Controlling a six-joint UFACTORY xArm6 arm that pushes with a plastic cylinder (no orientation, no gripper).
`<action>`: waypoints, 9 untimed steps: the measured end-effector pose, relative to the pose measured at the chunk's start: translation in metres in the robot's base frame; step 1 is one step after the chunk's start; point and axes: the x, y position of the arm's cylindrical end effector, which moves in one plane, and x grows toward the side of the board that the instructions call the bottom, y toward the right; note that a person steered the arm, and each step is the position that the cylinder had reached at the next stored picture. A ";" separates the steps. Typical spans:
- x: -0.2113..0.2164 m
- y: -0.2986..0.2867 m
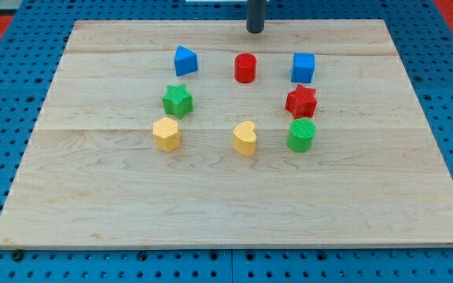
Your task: Slide the blue cube closer to red circle
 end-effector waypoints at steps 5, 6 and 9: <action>0.002 -0.007; -0.004 -0.013; 0.068 0.090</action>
